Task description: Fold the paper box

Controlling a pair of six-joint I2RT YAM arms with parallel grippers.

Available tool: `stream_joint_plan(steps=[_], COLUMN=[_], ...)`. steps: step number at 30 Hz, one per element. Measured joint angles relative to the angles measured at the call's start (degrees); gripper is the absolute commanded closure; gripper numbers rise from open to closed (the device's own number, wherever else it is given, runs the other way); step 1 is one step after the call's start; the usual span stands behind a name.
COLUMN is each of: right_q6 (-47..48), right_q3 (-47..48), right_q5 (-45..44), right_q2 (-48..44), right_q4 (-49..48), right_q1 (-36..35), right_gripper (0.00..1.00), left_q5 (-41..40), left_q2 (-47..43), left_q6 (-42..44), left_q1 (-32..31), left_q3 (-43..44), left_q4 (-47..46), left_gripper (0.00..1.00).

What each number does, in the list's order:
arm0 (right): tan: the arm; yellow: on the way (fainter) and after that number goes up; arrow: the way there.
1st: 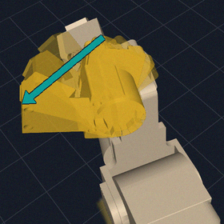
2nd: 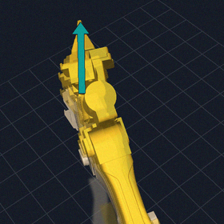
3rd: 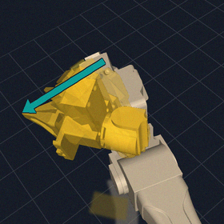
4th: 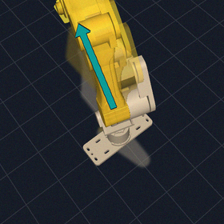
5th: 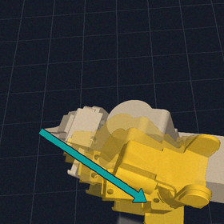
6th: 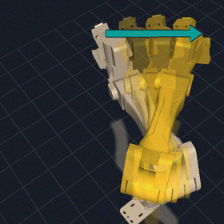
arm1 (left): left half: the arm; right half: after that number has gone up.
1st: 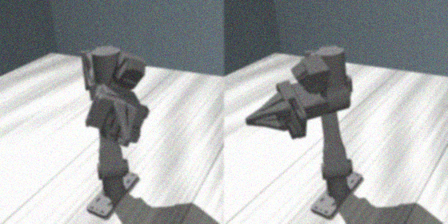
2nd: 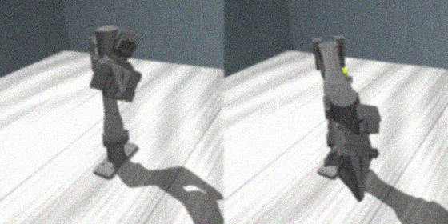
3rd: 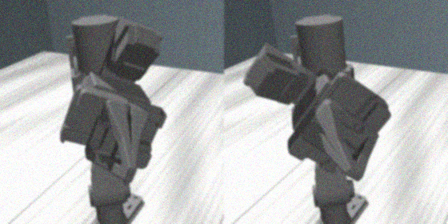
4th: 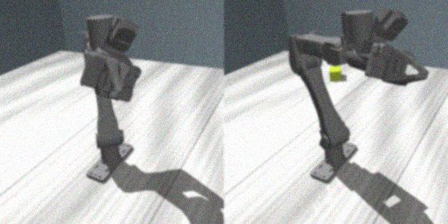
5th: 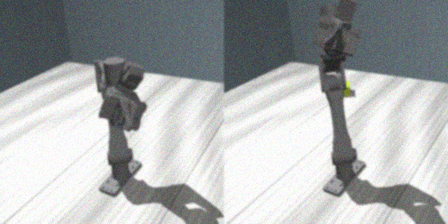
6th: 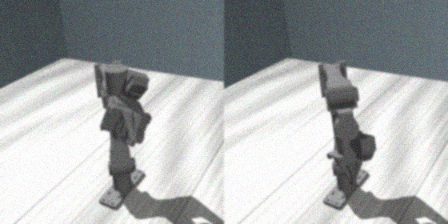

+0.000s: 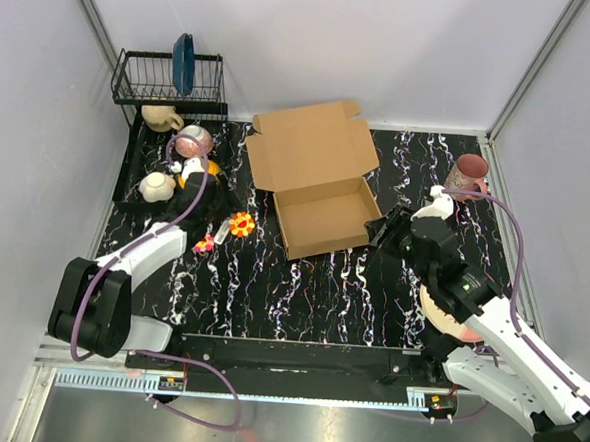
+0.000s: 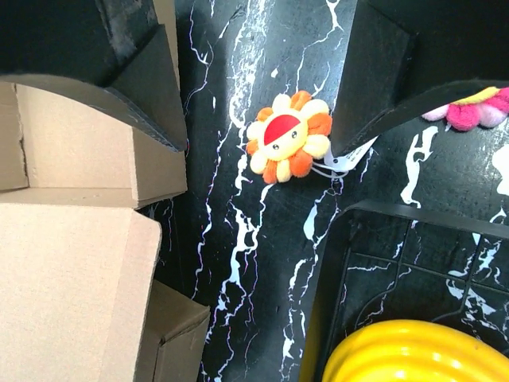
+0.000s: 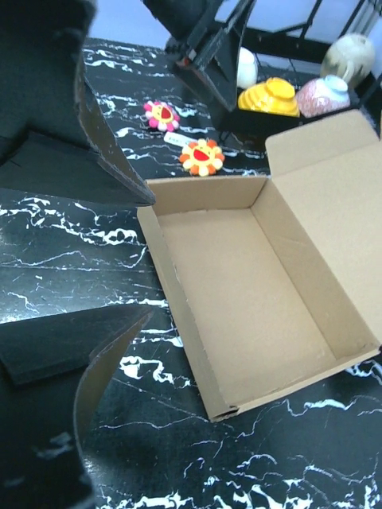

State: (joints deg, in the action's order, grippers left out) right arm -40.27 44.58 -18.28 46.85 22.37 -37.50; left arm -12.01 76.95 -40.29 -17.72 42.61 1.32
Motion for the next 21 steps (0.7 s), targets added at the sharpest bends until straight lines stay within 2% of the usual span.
stream_joint_plan(steps=[6, 10, 21], right_q6=[1.0, 1.1, 1.2], right_q3=[0.0, 0.0, 0.0], right_q5=[2.4, 3.5, 4.3], right_q2=[-3.4, -3.1, -3.9], right_q4=[-1.1, -1.8, -2.0], right_q1=[0.0, 0.0, 0.0], right_gripper=[0.41, 0.41, 0.41], left_q5=[9.9, 15.3, 18.4], left_q2=[-0.2, 2.3, 10.6], left_q6=[0.0, -1.8, -2.4], left_q1=[4.9, 6.3, 6.5], left_q3=[-3.8, -8.3, -10.5], left_q4=[-5.0, -13.1, -20.6], left_gripper=[0.3, 0.33, 0.35])
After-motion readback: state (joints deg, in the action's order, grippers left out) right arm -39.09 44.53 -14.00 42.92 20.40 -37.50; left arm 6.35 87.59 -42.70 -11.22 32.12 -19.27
